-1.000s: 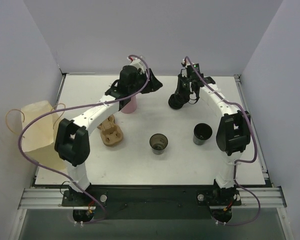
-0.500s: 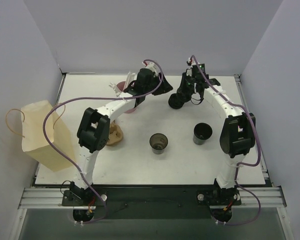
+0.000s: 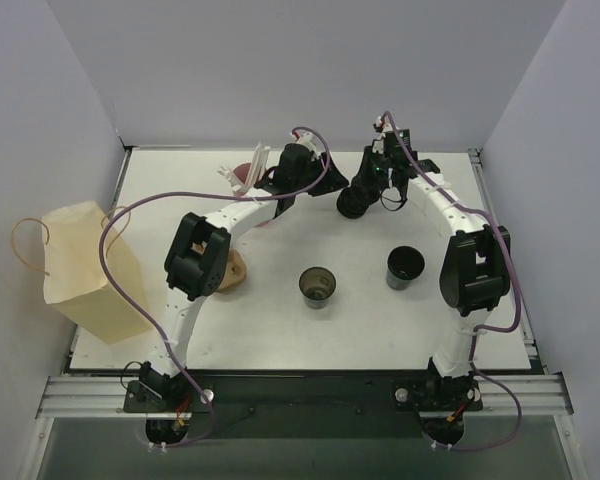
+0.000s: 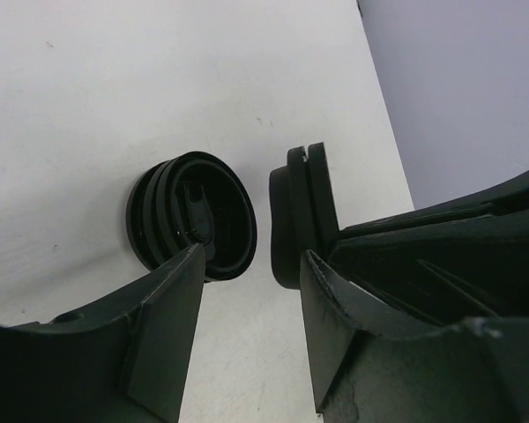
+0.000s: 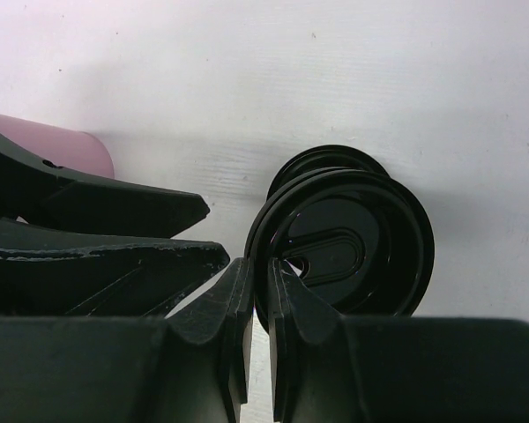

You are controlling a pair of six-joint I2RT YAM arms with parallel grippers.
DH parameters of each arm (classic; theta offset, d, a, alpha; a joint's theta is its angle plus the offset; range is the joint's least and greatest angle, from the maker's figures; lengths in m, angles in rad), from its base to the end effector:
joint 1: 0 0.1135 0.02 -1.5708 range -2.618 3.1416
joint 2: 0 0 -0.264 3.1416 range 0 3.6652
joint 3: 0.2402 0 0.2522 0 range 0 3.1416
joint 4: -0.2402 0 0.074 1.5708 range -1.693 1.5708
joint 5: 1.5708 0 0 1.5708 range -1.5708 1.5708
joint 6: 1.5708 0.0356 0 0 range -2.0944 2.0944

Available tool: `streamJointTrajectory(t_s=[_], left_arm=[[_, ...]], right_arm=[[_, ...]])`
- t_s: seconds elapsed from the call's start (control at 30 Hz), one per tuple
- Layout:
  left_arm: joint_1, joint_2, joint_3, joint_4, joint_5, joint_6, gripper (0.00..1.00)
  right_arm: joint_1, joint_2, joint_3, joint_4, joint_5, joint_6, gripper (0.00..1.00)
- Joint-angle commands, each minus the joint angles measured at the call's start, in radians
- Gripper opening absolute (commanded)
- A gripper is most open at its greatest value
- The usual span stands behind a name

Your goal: Pack the takeout coffee

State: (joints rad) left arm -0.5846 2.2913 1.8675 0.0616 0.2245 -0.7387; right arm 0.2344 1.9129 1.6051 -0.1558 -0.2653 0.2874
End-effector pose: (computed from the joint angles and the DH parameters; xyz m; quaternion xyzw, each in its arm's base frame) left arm 0.4491 -0.3067 0.2273 0.0005 0.8202 -0.4196 0.3888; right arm 0.4424 0.1152 0.2967 -0.0472 0.8447 0.2431 0.4745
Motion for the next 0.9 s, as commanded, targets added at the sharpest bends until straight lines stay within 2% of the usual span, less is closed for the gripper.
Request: streamJointTrajectory(t_s=[0.0, 0.87], left_arm=[[0.003, -0.01, 0.012, 0.116, 0.035, -0.014, 0.57], [0.002, 0.03, -0.025, 0.161, 0.042, -0.024, 0.57]], right_arm=[[-0.007, -0.021, -0.008, 0.047, -0.02, 0.013, 0.11], [-0.014, 0.006, -0.008, 0.076, -0.049, 0.061, 0.09]])
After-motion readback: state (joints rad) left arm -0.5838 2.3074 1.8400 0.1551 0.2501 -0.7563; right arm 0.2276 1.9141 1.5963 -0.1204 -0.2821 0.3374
